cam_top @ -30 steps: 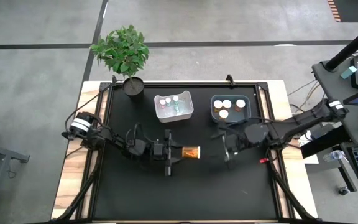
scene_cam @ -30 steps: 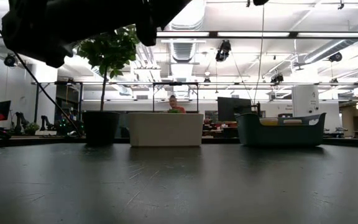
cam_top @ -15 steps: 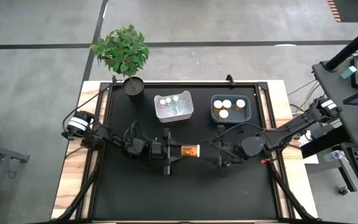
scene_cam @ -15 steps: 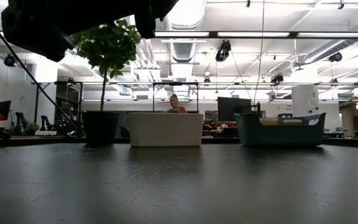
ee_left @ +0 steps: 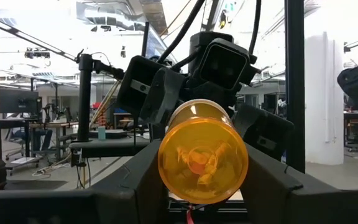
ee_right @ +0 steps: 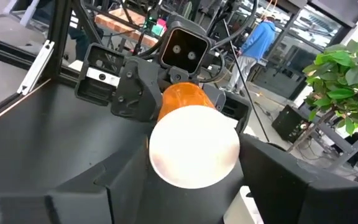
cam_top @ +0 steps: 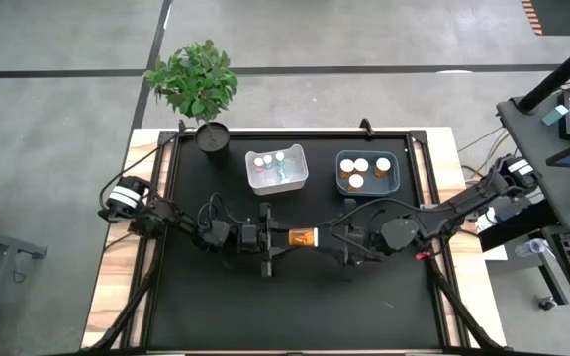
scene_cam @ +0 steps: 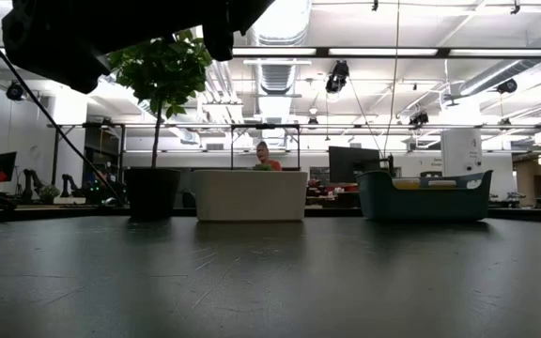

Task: Pick and place medicine bottles into bin by pill shape (circle, oval)
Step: Adjust the orange capsule bottle

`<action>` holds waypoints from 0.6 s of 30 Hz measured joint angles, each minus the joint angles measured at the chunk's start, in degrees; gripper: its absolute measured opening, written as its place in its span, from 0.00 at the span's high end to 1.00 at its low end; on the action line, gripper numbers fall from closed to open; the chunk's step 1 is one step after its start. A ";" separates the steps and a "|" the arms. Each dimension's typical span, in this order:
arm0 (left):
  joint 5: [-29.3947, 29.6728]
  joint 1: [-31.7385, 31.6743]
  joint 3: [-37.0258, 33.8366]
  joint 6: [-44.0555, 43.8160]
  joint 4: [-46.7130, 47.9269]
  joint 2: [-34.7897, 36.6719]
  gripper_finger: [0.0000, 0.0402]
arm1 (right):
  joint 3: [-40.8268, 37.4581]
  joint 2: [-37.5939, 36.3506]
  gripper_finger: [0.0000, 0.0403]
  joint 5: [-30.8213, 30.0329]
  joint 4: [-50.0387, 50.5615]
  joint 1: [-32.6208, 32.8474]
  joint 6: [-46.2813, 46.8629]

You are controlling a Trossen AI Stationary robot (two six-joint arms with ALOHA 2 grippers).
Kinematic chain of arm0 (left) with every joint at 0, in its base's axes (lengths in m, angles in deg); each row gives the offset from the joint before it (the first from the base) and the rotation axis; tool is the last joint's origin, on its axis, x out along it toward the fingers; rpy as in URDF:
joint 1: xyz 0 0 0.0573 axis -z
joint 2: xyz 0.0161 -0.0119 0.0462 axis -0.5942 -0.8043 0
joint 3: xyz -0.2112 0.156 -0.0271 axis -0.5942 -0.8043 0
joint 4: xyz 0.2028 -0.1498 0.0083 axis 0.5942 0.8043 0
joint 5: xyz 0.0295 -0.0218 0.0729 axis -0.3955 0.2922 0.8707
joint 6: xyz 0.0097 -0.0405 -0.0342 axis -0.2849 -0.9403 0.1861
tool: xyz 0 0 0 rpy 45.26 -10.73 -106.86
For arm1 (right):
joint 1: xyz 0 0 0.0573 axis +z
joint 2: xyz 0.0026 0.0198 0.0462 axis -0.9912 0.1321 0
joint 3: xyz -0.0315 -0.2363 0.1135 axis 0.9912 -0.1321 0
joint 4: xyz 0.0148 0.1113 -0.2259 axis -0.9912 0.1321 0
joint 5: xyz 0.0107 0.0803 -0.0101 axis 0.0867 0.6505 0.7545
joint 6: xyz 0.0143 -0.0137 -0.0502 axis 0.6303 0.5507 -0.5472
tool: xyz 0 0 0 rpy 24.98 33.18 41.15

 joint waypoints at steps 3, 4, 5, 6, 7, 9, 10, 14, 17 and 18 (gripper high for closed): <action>0.15 -0.04 0.00 0.04 0.06 0.00 0.60 | 0.00 -0.07 0.44 -0.02 0.06 0.00 0.03; 0.15 -0.09 0.00 0.04 0.08 0.00 0.60 | 0.00 -0.07 0.46 -0.04 0.10 0.00 0.24; 0.14 -0.12 0.00 0.03 0.07 0.00 0.60 | 0.00 -0.05 0.47 -0.06 0.11 0.00 0.41; 0.15 -0.15 -0.02 -0.01 0.07 0.00 0.60 | 0.00 -0.05 0.48 -0.09 0.11 0.00 0.67; 0.15 -0.15 -0.05 -0.05 0.07 0.00 0.60 | 0.00 -0.05 0.50 -0.12 0.14 0.00 0.89; 0.20 -0.15 -0.07 -0.09 0.09 0.00 0.60 | 0.00 -0.05 0.51 -0.15 0.18 0.00 1.20; 0.18 -0.17 -0.07 -0.09 0.09 0.00 0.60 | 0.00 -0.05 0.51 -0.15 0.16 0.00 1.32; 0.18 -0.22 -0.07 -0.53 0.21 0.00 0.60 | 0.00 -0.05 0.50 -0.14 0.20 -0.02 1.78; 0.17 -0.22 -0.09 -0.59 0.29 0.00 0.57 | 0.00 -0.05 0.50 -0.11 0.21 -0.02 2.03; 0.17 -0.22 -0.09 -0.59 0.36 0.00 0.54 | 0.00 -0.05 0.50 -0.10 0.21 -0.02 2.15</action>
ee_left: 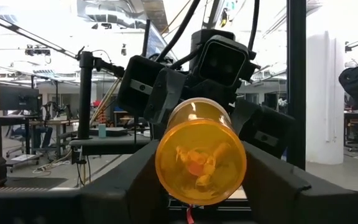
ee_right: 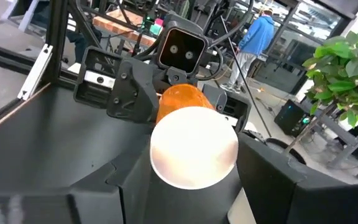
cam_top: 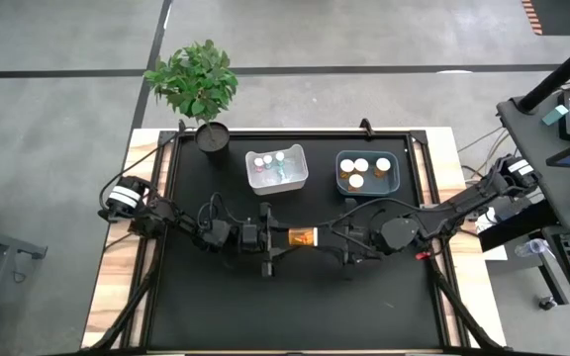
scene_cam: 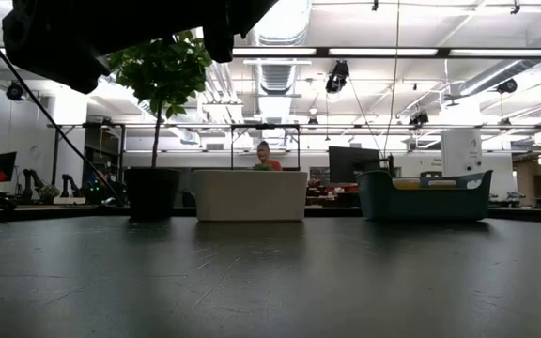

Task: Pick and place medicine bottles into bin by pill shape (circle, oval)
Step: Adjust the orange capsule bottle

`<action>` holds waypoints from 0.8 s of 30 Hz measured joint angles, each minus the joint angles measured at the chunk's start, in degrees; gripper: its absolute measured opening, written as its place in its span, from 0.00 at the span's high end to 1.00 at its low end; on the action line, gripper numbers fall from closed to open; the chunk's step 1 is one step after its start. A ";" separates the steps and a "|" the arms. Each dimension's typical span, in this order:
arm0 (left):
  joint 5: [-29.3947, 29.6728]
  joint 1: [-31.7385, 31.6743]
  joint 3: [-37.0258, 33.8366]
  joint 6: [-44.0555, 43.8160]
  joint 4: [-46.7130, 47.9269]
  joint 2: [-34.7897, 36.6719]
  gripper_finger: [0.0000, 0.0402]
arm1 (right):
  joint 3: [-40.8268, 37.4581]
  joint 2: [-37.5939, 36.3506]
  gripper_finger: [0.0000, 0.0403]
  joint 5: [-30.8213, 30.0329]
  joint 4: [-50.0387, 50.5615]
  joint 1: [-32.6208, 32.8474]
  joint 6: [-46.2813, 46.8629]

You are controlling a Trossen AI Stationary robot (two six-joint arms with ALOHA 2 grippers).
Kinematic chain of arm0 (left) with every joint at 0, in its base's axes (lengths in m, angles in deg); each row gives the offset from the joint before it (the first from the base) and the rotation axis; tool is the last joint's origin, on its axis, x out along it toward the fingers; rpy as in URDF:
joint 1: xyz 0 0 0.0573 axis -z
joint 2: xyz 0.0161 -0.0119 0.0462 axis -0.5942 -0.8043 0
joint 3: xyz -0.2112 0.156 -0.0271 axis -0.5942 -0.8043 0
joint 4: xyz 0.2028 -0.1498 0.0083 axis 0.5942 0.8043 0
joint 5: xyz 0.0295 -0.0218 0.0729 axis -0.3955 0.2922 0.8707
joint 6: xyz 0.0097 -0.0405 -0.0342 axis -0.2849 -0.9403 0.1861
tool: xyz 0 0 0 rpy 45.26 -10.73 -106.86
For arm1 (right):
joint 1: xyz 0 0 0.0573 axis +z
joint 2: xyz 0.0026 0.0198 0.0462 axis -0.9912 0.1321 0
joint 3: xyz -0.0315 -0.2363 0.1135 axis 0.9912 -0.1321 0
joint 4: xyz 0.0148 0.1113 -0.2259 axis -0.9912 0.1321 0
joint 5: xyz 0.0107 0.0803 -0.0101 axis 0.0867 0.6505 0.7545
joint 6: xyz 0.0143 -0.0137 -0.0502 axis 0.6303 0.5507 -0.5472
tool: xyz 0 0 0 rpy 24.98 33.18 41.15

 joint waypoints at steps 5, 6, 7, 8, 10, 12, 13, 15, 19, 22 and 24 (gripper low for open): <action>0.73 -0.06 0.01 0.02 0.28 0.00 0.38 | 0.00 0.04 0.50 0.25 0.00 0.00 1.13; 1.56 -0.04 -0.11 0.02 0.26 0.00 0.35 | 0.00 0.04 0.50 0.23 0.03 0.00 1.27; 2.34 -0.04 -0.23 0.03 0.28 0.00 0.32 | 0.00 0.04 0.50 0.21 0.23 0.00 1.54; 2.82 -0.03 -0.32 0.08 0.34 0.00 0.29 | 0.00 -0.08 0.50 0.16 0.75 -0.02 2.09; 3.02 -0.04 -0.65 0.09 0.47 0.00 0.25 | 0.15 -0.51 0.50 0.12 2.34 -0.04 3.08; 3.14 -0.04 -1.09 0.08 1.30 0.00 0.22 | 0.87 -1.48 0.50 -0.65 6.27 -0.20 5.23; 3.21 -0.04 -1.36 0.05 1.66 0.00 0.21 | 1.75 -2.02 0.50 -0.69 9.26 -0.50 6.53; 3.23 -0.04 -1.99 0.02 1.65 0.00 0.21 | 3.94 -3.14 0.50 -0.80 16.18 -1.37 10.09; 4.84 -0.04 -3.27 -0.11 1.47 0.00 0.20 | 10.21 -4.62 0.50 -0.88 34.15 -3.61 16.38; 6.34 -0.05 -3.90 -2.35 1.25 0.11 0.20 | 15.34 -4.76 0.50 -0.46 47.69 -5.83 20.22; 6.75 -0.11 -4.00 -3.03 1.40 0.11 0.20 | 18.61 -4.60 0.50 -0.38 56.07 -7.64 21.95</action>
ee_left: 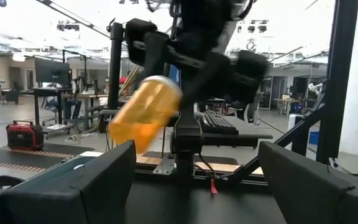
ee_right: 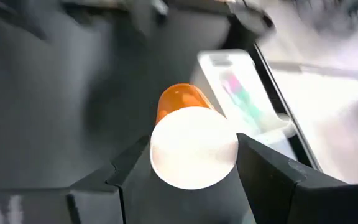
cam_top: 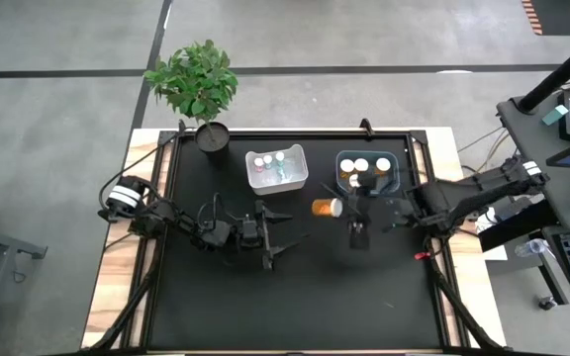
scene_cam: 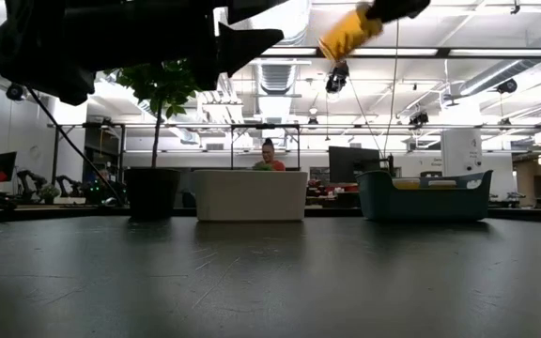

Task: Pick and place medicine bottles into bin by pill shape (circle, oval)
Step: Adjust the orange capsule bottle

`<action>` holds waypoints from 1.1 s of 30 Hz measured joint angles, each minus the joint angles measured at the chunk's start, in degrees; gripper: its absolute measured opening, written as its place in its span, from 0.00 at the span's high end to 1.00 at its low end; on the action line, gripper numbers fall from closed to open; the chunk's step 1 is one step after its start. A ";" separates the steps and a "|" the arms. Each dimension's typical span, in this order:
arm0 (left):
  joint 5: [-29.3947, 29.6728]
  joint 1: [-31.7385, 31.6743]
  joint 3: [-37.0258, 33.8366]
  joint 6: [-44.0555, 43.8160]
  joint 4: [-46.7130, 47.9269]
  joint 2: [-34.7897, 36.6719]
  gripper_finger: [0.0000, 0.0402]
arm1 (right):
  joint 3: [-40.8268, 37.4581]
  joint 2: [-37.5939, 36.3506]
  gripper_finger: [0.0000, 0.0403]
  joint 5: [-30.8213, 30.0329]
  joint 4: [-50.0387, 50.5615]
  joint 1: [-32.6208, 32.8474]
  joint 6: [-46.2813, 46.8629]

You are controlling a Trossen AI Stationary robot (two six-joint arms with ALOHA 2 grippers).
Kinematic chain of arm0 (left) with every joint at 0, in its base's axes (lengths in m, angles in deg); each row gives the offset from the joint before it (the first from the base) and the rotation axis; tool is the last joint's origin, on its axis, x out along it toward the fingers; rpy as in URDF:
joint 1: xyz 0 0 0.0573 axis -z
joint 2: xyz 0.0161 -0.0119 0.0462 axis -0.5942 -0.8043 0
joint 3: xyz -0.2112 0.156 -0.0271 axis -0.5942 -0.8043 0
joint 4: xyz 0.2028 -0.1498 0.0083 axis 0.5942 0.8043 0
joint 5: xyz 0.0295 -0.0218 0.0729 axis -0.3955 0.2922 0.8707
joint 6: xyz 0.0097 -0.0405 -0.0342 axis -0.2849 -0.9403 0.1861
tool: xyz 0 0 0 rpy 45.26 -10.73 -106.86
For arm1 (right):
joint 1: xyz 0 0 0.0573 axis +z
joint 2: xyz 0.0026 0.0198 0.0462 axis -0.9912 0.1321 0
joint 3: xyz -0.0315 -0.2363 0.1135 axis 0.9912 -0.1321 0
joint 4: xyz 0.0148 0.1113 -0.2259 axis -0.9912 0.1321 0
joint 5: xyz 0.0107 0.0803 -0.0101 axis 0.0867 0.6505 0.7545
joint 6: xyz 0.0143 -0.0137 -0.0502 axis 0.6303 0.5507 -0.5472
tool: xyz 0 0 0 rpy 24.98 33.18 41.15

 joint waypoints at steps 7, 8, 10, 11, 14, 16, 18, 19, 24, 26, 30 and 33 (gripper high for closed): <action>0.02 0.02 0.15 -0.01 0.05 0.02 0.20 | 7.30 0.16 0.50 4.12 19.43 -8.71 3.71; 0.00 0.02 0.17 -0.02 0.05 0.02 0.20 | 7.85 0.14 0.50 5.45 21.28 -10.50 4.33; 0.00 0.02 0.17 -0.03 0.05 0.02 0.20 | 8.56 0.25 0.50 8.33 24.41 -14.61 5.23; 0.00 0.02 0.17 -0.05 0.05 0.02 0.20 | 8.72 0.32 0.50 10.25 25.96 -16.94 5.65; -0.02 0.02 0.22 -0.05 0.06 0.04 0.20 | 8.68 1.18 0.50 17.54 30.86 -24.57 6.16; -0.04 0.02 0.44 -0.05 0.10 0.04 0.20 | 8.42 2.19 0.50 21.30 35.60 -30.22 5.74; -0.06 0.02 0.46 -0.05 0.10 0.09 0.20 | 8.11 3.55 0.50 23.15 40.31 -36.01 4.40; -0.06 0.02 0.50 -0.06 0.10 0.09 0.20 | 7.90 4.29 0.50 23.36 42.33 -38.75 3.76; -0.06 0.02 0.50 -0.05 0.10 0.09 0.20 | 6.35 7.96 0.50 24.04 44.09 -50.36 -2.92; -0.04 0.04 0.50 -0.05 0.08 0.09 0.20 | 6.08 9.50 0.50 26.50 44.02 -53.69 -6.21; -0.02 0.07 0.51 -0.05 -0.08 0.41 0.20 | 5.55 12.19 0.50 32.95 41.84 -57.22 -9.92; 0.00 0.15 0.46 0.01 0.10 1.69 0.20 | 4.16 14.19 0.50 32.83 36.09 -57.41 -8.92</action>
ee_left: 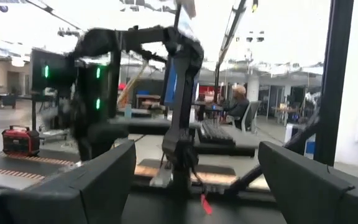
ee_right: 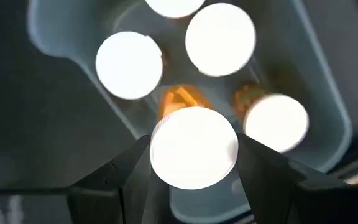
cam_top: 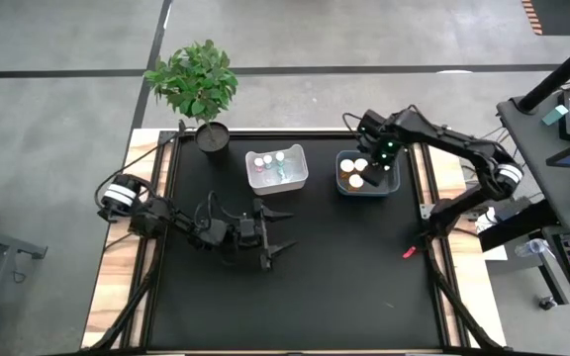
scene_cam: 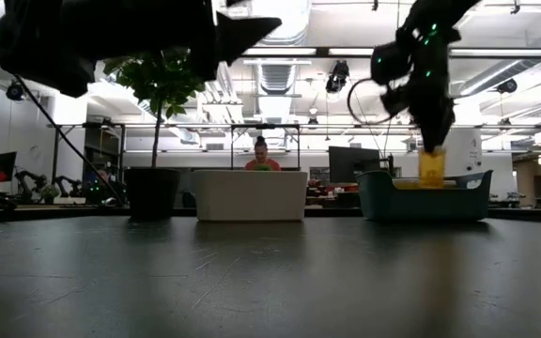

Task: Pick and place medicine bottles into bin by pill shape (circle, oval)
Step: Adjust the orange capsule bottle, then return to Home Position

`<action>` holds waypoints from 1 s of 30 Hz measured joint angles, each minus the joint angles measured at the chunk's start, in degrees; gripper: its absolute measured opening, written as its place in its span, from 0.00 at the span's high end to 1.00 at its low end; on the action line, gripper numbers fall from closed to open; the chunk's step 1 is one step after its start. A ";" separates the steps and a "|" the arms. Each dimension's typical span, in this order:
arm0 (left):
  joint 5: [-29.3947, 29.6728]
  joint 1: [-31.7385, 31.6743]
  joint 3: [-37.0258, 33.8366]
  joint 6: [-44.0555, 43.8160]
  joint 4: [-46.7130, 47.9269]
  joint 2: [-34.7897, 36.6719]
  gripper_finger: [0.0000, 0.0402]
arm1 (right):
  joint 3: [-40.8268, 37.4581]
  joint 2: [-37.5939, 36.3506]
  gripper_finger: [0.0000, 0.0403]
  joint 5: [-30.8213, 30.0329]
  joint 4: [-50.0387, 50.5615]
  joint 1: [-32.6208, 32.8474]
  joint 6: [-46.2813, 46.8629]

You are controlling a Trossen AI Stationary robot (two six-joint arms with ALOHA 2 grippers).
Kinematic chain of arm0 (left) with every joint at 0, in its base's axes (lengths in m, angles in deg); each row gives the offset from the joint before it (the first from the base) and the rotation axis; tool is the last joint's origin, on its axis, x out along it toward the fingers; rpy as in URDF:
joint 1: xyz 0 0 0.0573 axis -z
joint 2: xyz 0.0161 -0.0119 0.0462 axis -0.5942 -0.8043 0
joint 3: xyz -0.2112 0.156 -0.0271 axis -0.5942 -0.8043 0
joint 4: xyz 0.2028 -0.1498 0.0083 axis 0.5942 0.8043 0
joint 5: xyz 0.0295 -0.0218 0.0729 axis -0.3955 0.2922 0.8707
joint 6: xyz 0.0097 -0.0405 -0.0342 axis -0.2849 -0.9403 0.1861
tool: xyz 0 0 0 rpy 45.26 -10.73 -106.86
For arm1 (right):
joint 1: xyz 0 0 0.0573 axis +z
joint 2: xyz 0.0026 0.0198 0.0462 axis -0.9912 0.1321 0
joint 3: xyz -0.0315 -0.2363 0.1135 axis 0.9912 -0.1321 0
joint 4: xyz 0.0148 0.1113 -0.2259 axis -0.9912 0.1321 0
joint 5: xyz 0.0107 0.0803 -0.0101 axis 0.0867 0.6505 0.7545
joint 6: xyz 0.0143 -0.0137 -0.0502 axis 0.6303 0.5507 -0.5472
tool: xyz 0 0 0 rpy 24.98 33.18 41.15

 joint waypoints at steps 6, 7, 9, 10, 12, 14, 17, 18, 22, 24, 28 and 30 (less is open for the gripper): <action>0.13 1.31 -1.53 1.73 8.14 10.04 0.20 | -1.83 5.48 0.50 -1.55 -2.05 0.03 0.32; 0.13 1.67 -1.53 2.12 12.22 12.37 0.20 | -2.07 6.29 0.50 -2.31 -2.36 0.03 0.29; 0.87 2.45 -1.57 2.92 22.88 17.77 0.20 | -2.30 7.59 0.50 -2.87 -2.74 0.02 0.36; 1.51 2.78 -1.57 2.99 27.98 20.40 0.20 | -2.46 8.10 0.50 -2.98 -2.94 0.01 0.40; 2.85 3.26 -1.55 2.92 37.46 25.28 0.20 | -2.83 8.66 0.47 -3.06 -4.04 0.03 0.60; 4.01 3.56 -1.55 1.89 45.11 29.35 0.20 | -3.29 8.69 0.44 -3.23 -5.95 0.03 1.42; 4.91 3.61 -1.56 0.11 54.86 34.70 0.20 | -3.81 8.53 0.37 -3.32 -7.23 0.03 1.64; 4.90 3.63 -1.56 -0.33 57.99 36.31 0.20 | -3.81 8.33 0.35 -3.31 -7.15 0.03 1.62; 4.94 4.34 -1.89 -2.80 71.15 42.59 0.21 | -3.83 5.85 0.30 -3.34 -6.83 0.03 2.82; 4.94 4.79 -2.71 -3.92 75.76 45.99 0.23 | -4.14 3.20 0.30 -3.43 -6.81 0.39 4.55; 4.98 5.52 -7.16 -4.46 78.30 53.71 0.30 | -5.47 -5.11 0.31 -3.42 -7.87 2.80 7.78; 5.01 5.53 -10.09 -4.50 78.20 57.97 0.34 | -6.88 -10.15 0.33 -3.44 -10.84 4.95 9.30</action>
